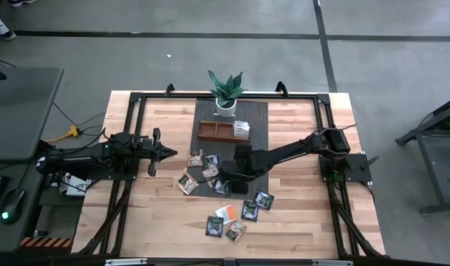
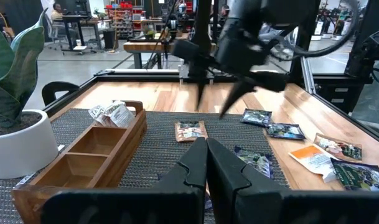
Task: Pick & Place Tea
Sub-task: Put the orange tea bag into the right section of the wooden organizer
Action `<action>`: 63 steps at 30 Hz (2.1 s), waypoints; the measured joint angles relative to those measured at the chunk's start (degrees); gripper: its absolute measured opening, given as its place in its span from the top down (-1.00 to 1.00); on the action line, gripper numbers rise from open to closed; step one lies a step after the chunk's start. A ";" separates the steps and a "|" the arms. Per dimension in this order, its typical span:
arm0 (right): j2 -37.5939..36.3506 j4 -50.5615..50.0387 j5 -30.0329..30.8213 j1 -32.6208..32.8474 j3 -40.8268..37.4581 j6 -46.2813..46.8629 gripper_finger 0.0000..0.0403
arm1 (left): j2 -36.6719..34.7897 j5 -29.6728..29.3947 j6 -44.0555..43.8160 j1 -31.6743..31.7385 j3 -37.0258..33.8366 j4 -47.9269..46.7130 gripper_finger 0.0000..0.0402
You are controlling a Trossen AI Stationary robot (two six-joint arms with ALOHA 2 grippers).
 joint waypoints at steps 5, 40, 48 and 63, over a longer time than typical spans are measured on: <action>0.00 6.06 -9.84 1.68 0.00 -2.43 0.04 | -0.01 0.01 0.00 0.00 -0.01 0.01 1.00; 5.06 21.69 -14.86 11.27 0.00 -13.40 0.04 | 0.00 -0.01 0.00 -0.01 -0.02 0.02 1.00; 8.95 22.40 -16.66 11.45 1.74 -13.65 0.04 | -0.02 -0.01 0.00 -0.01 -0.02 -0.03 1.00; 9.92 19.75 -16.32 12.59 4.37 -10.41 0.04 | 0.00 0.01 0.00 0.01 0.00 -0.01 1.00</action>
